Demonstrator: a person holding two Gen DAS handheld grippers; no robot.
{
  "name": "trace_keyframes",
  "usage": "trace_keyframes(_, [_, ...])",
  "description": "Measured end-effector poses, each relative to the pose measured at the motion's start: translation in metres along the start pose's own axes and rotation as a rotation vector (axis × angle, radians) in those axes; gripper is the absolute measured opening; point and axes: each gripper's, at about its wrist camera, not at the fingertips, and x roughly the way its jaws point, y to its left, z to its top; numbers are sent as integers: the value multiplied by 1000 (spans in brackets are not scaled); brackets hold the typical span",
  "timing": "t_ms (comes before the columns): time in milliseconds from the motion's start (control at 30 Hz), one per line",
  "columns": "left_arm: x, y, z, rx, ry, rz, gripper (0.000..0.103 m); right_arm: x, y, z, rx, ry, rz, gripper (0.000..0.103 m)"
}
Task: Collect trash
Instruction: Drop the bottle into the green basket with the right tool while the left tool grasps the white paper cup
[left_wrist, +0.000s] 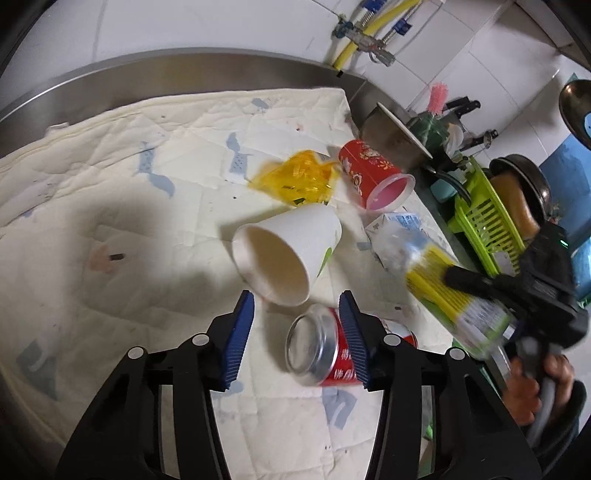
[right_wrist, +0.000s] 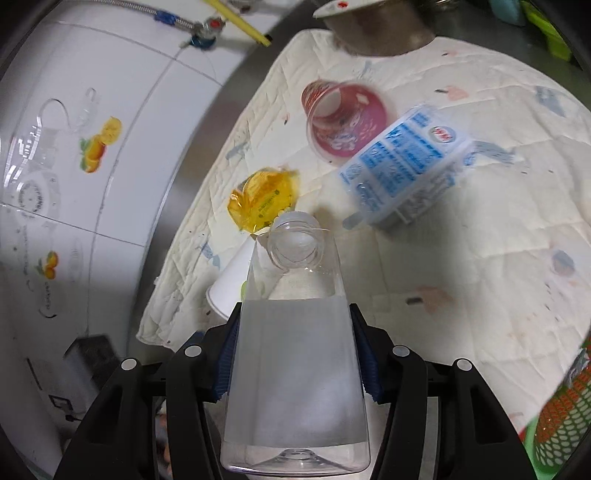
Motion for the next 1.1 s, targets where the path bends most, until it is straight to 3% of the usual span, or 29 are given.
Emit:
trace_keyframes(100, [10,-5,3,10,11,-9,41,-18,-7,-8,14,-39,22,52])
trace_keyframes(400, [39,-5,15,-19,26,-26,41,-84,-43,-41,60,-175,24,52])
trace_keyframes(500, [46,-5,18,-15,31,-24,38,-101,-60,-57,77,-215,-22,52])
trace_keyframes(700, [57,-4,21,-8,40,-31,23,-128,-101,-97,140,-262,-100,52])
trace_keyframes(900, [54,-12,23,27,13,-46,2,-149,-142,-129,244,-319,-144,52])
trace_keyframes(1100, [37,-18,27,67,-23,-24,1,-157,-187,-146,307,-324,-284,52])
